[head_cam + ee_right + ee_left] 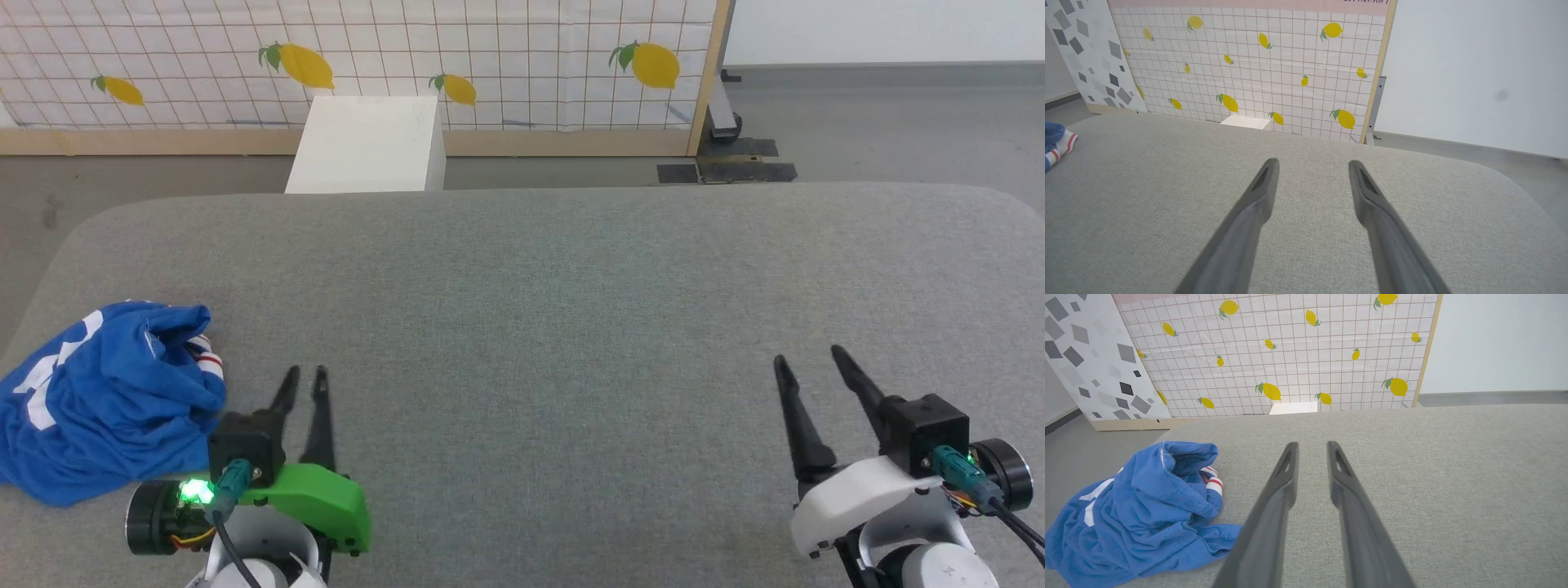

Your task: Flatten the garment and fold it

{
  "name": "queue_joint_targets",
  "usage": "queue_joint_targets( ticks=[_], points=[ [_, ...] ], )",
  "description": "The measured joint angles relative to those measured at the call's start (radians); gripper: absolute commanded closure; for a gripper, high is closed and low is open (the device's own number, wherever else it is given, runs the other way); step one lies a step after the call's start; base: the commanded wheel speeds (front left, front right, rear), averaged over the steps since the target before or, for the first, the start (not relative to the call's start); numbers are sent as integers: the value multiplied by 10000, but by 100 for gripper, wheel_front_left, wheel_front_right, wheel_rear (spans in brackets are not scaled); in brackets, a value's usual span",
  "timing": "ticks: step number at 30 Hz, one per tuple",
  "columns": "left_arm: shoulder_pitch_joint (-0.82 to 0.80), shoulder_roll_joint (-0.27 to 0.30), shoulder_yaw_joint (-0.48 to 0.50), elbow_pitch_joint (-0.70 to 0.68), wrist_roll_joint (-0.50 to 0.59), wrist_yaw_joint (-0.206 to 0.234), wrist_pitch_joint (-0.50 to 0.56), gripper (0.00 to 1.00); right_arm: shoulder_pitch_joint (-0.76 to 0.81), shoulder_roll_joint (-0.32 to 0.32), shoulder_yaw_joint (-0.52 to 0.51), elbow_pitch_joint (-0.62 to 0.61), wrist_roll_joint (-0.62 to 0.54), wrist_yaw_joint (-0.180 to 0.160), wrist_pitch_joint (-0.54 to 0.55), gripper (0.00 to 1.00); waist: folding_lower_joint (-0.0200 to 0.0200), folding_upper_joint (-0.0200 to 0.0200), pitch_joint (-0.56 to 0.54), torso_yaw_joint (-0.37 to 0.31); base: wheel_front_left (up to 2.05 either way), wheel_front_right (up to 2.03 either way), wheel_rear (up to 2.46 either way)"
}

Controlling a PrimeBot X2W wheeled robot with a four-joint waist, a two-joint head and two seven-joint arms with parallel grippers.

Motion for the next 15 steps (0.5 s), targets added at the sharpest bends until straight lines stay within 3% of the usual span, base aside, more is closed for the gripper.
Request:
queue_joint_targets(
  ticks=[15],
  points=[
    [-14,10,-48,136,-138,224,-265,0,0,0,0,-2,33,0,-105,0,0,0,-1,371,0,0,0]
  ],
)
